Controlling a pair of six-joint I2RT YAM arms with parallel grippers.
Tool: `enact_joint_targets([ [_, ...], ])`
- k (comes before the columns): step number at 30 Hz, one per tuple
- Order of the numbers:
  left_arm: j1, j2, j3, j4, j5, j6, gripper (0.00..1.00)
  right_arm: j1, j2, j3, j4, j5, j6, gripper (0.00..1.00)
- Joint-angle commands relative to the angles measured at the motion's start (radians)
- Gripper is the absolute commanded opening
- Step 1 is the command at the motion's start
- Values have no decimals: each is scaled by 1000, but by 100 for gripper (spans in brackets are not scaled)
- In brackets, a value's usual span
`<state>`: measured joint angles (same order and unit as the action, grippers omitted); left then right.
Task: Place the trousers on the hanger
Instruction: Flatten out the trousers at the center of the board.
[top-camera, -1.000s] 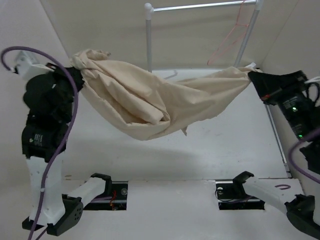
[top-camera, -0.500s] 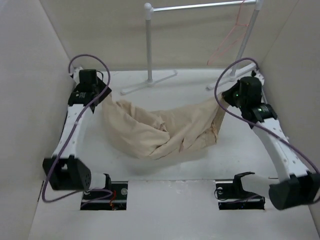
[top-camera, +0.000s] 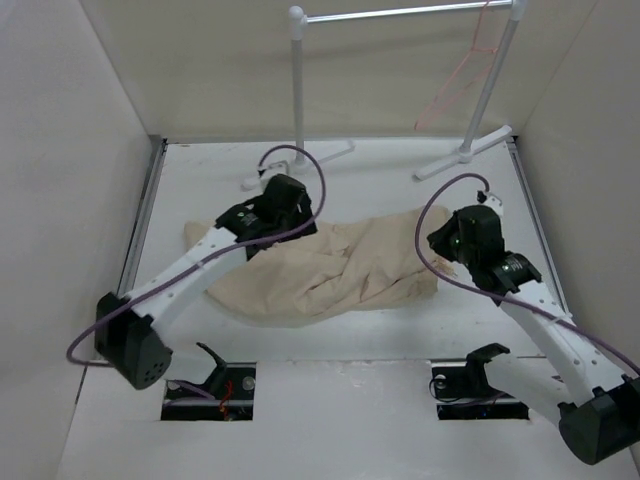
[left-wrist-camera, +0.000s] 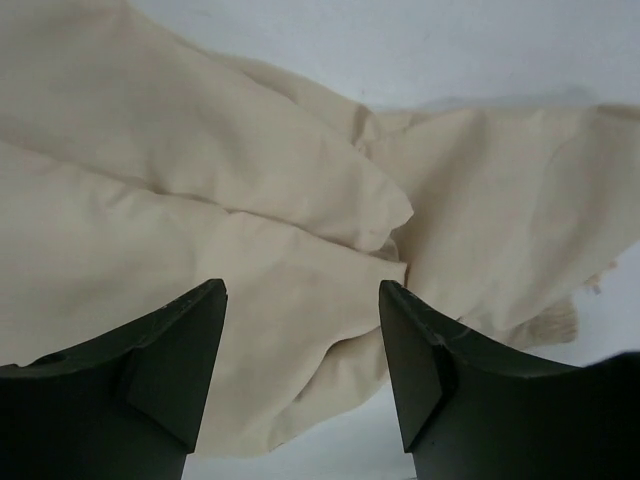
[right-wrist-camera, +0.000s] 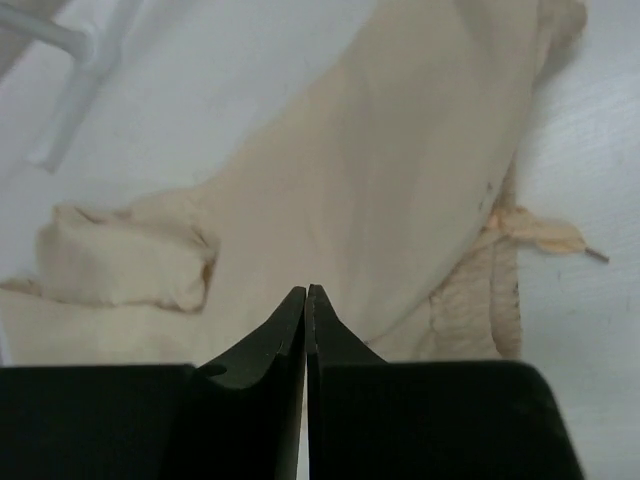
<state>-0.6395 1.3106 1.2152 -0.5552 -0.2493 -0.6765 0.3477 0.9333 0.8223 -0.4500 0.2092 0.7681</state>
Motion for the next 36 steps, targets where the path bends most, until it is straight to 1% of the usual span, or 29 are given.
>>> enact_joint_targets([
  [1,-55,159,17,17,-97,21,60,56,-7,-89,-67,-4,34,8],
  [2,-53,203,27,23,-99,28,59,66,-19,-110,-78,-2,49,12],
  [3,-52,222,38,5,-105,25,55,73,-43,-136,-94,5,75,23],
  [5,-56,178,8,-20,-158,-6,50,73,-102,-179,-154,28,127,48],
  [7,-50,48,-93,-41,-247,-63,49,49,-148,-228,-209,36,177,55],
  [9,-9,-63,-182,-70,-265,-115,50,15,-163,-273,-236,16,207,58],
  [10,34,-123,-231,-109,-252,-153,51,4,-159,-291,-239,-16,221,58],
  [11,113,-196,-300,-168,-230,-199,52,-5,-145,-311,-234,-46,240,58],
  [13,184,-250,-359,-210,-213,-221,53,-14,-127,-327,-221,-57,252,59],
  [14,244,-295,-405,-233,-199,-233,54,-16,-110,-334,-199,-57,255,60],
  [16,370,-382,-489,-249,-154,-248,57,-25,-68,-339,-146,-65,251,61],
  [18,497,-444,-554,-223,-99,-250,58,-40,2,-324,-83,-73,237,61],
  [20,608,-458,-609,-189,-50,-250,58,-49,80,-302,-21,-91,217,59],
  [22,704,-441,-649,-131,-12,-242,59,-51,139,-289,29,-106,211,52],
  [23,738,-429,-664,-102,10,-242,59,-51,162,-282,57,-111,208,46],
  [24,764,-416,-672,-71,31,-242,59,-51,180,-278,74,-108,201,35],
  [25,781,-400,-678,-27,42,-241,59,-54,190,-267,79,-108,197,26],
  [26,786,-375,-686,27,54,-239,60,-59,187,-256,77,-103,194,20],
  [28,789,-296,-691,130,85,-239,59,-62,158,-241,67,-84,186,13],
  [29,783,-240,-684,170,94,-236,56,-63,139,-230,54,-74,178,10],
  [30,781,-197,-681,199,103,-239,50,-68,124,-215,41,-65,168,9],
  [31,783,-162,-681,233,116,-245,42,-72,108,-201,28,-59,157,7],
  [32,783,-137,-680,263,122,-247,32,-74,95,-187,17,-57,149,6],
  [34,801,-126,-669,325,137,-247,14,-77,58,-157,2,-56,137,5],
  [35,817,-137,-649,330,142,-248,8,-77,39,-137,-7,-56,131,4],
  [36,838,-157,-620,321,153,-251,4,-77,23,-109,-19,-56,122,4],
])
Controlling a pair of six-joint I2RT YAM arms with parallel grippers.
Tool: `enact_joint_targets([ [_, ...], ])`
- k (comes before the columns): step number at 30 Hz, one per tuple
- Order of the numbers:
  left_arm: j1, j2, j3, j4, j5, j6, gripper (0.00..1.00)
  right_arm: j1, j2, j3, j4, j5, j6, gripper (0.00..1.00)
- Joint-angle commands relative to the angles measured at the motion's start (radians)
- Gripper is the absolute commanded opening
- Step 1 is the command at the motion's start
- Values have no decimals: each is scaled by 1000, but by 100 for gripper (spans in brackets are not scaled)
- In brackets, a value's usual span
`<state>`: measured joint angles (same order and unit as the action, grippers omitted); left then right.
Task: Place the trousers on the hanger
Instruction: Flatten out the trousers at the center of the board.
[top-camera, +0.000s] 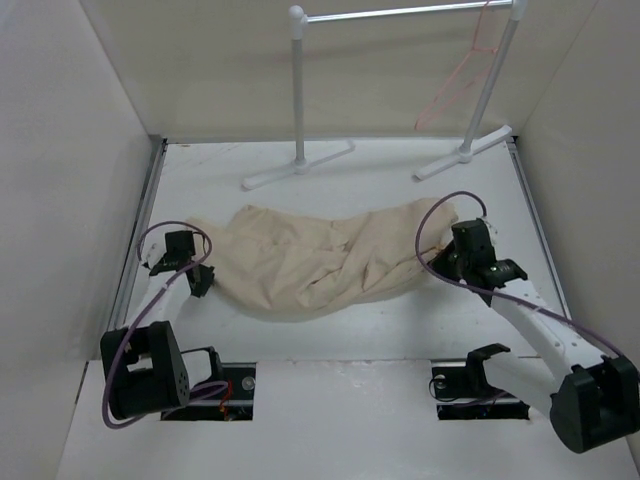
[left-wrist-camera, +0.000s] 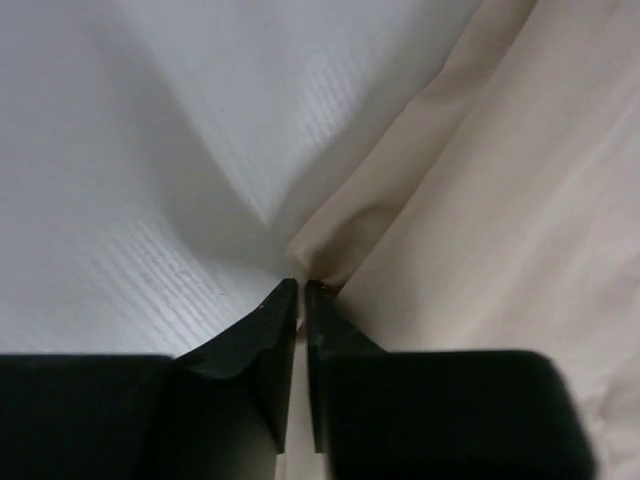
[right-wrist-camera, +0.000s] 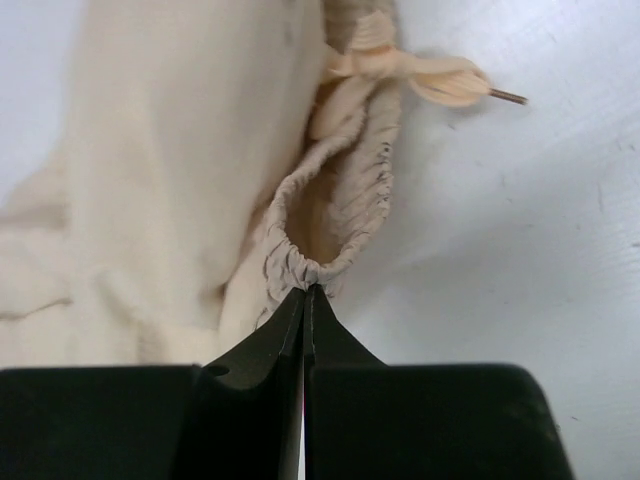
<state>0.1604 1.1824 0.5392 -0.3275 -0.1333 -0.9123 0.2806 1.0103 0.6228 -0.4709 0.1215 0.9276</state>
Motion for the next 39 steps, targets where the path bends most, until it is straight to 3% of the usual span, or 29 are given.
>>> enact_joint_targets([
  [1,55,-64,102,65,44,-26,2,-11,-71,124,-15,32,-45,4],
  [6,89,-168,530,-115,20,-31,0,-22,-84,433,-103,29,-125,3],
  [12,72,-37,1169,-234,3,-30,0,-48,40,1022,-224,20,-196,4],
  [14,69,-12,1306,-286,0,-19,0,-44,50,1116,-245,21,-194,4],
  [17,75,-49,1291,-326,-3,4,1,-44,-15,1059,-216,15,-174,5],
  [22,83,-108,1049,-341,-17,24,1,-91,-169,694,-224,3,-148,5],
  [25,69,-138,1010,-340,-26,39,1,-105,-263,546,-255,-13,-150,4],
  [33,-38,-15,1145,-297,-35,62,1,-39,-328,523,-311,44,-162,4],
  [39,-48,253,1287,-254,-106,85,1,-138,-291,483,-246,35,-171,4],
])
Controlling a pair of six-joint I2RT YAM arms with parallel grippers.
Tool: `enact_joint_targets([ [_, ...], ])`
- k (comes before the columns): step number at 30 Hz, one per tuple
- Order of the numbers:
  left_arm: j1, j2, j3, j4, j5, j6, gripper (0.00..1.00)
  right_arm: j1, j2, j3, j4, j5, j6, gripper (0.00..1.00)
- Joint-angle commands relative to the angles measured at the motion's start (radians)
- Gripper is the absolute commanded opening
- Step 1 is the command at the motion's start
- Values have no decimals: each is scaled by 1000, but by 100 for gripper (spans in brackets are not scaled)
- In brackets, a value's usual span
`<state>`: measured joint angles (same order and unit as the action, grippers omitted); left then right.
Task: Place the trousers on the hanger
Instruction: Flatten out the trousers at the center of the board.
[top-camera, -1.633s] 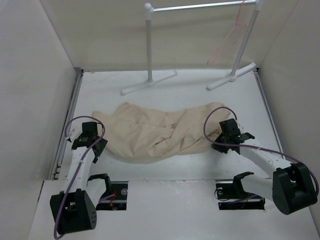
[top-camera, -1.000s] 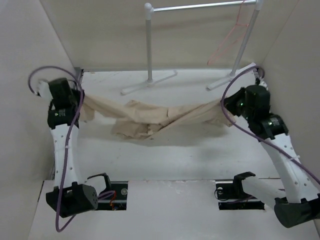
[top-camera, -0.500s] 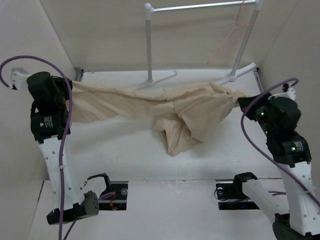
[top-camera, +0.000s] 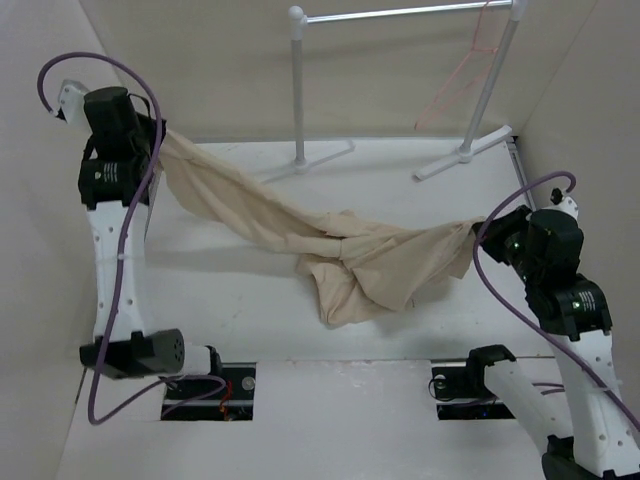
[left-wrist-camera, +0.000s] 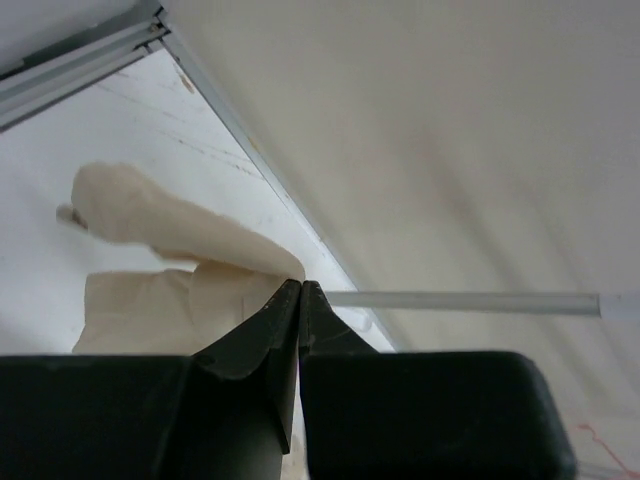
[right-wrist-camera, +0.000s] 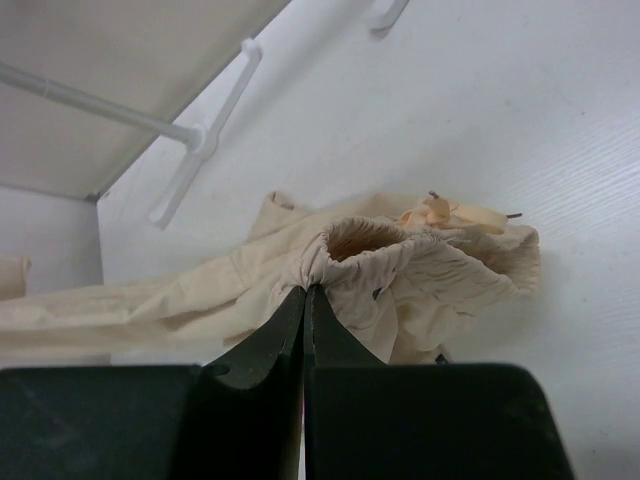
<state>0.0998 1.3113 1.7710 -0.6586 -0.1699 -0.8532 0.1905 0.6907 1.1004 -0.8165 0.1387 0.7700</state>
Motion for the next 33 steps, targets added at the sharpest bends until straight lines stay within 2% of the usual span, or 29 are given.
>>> enact_joint_targets([
  [1,18,196,95,79,-89,31,1,-64,38,4,114,15,-11,4],
  [3,19,355,218,76,-114,87,8,-101,75,16,148,-8,-8,4],
  [6,-24,528,388,-42,-53,196,42,-112,125,45,162,-21,-8,4],
  [7,-47,526,380,-85,-37,219,50,-109,135,47,160,-19,-8,4],
  [9,-97,415,195,-75,-48,255,59,-109,136,21,165,-14,-6,4],
  [13,-241,32,-326,76,-51,251,61,-89,135,-42,186,-22,8,5],
  [14,-283,-31,-397,76,-51,229,59,-79,135,-56,192,-22,8,5],
  [17,-474,-202,-624,16,-53,84,44,-52,142,-89,201,-14,3,5],
  [20,-692,-267,-786,14,-80,-71,41,-46,150,-117,214,-19,0,5],
  [24,-858,-196,-869,158,-65,-130,54,-43,158,-131,226,-28,-5,5],
  [28,-921,-32,-855,304,-3,-122,59,-32,153,-139,226,-33,-5,5],
  [31,-915,92,-834,413,41,-110,58,-10,135,-151,223,-34,3,5],
  [33,-903,170,-808,424,58,-104,51,2,121,-157,220,-28,9,6],
])
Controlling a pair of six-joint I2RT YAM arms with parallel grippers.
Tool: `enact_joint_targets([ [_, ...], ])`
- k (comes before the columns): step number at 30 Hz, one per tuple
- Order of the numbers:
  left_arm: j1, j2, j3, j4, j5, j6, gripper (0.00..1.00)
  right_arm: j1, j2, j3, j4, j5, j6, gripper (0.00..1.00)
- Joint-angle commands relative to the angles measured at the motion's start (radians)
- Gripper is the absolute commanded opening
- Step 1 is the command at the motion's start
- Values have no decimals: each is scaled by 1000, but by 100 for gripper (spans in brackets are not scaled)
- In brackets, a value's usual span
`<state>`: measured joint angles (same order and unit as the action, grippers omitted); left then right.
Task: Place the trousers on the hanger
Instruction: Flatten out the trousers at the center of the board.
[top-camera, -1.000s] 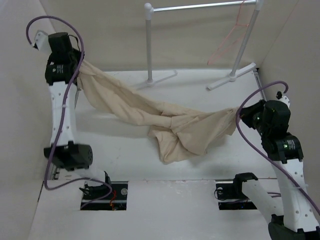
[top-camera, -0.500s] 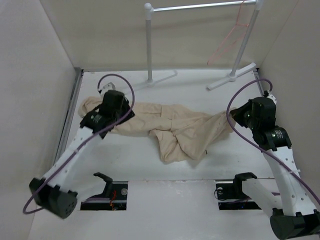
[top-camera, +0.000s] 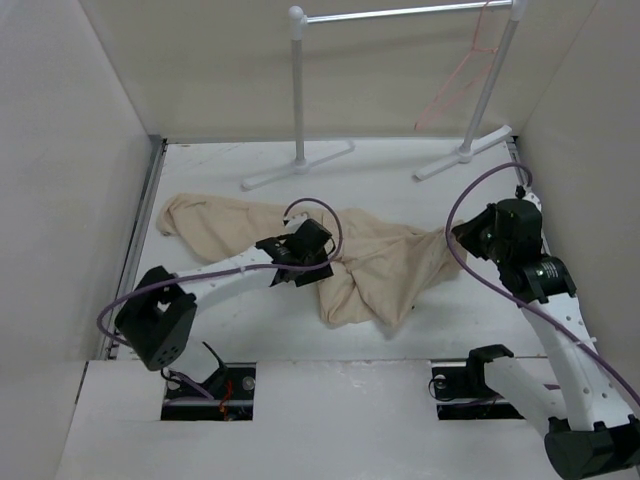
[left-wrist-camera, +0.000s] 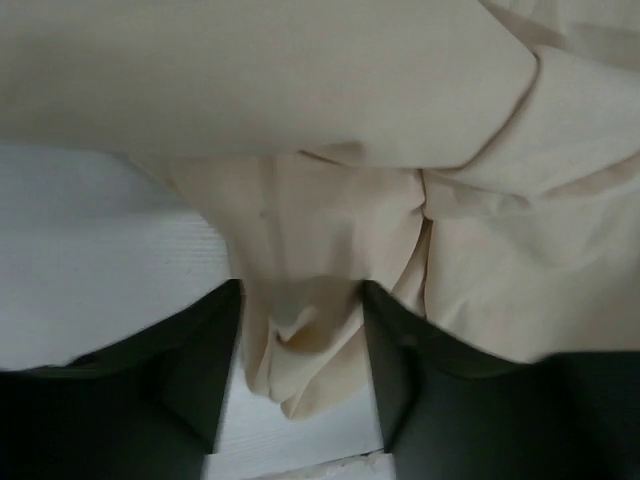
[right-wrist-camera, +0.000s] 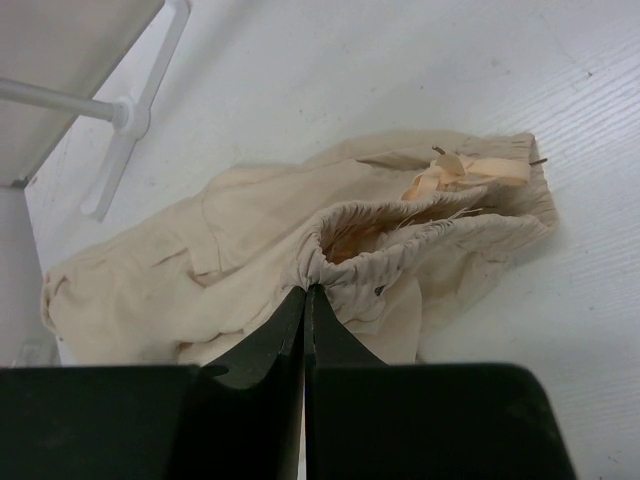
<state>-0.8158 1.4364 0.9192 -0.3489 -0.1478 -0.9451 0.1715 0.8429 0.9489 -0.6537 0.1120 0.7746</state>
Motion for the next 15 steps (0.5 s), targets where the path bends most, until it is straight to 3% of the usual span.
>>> enact_joint_targets([
  [1,14,80,58,110,34,-8,38,23,-39,-9,57,2,9,6],
  [2,19,96,63,90,28,-6,22,23,-42,-10,57,2,11,6],
  [4,33,61,66,18,8,-14,8,23,-44,-12,60,3,8,6],
  [7,27,-130,82,-173,-96,-17,4,3,-28,-16,72,5,5,6],
  [9,27,-258,160,-388,-156,-14,3,-16,-15,-25,92,3,6,5],
  [12,34,-349,399,-765,-245,-3,3,-28,-7,-44,126,-2,14,5],
  [15,57,-295,689,-1165,-338,26,6,-24,-11,-87,134,-6,26,5],
])
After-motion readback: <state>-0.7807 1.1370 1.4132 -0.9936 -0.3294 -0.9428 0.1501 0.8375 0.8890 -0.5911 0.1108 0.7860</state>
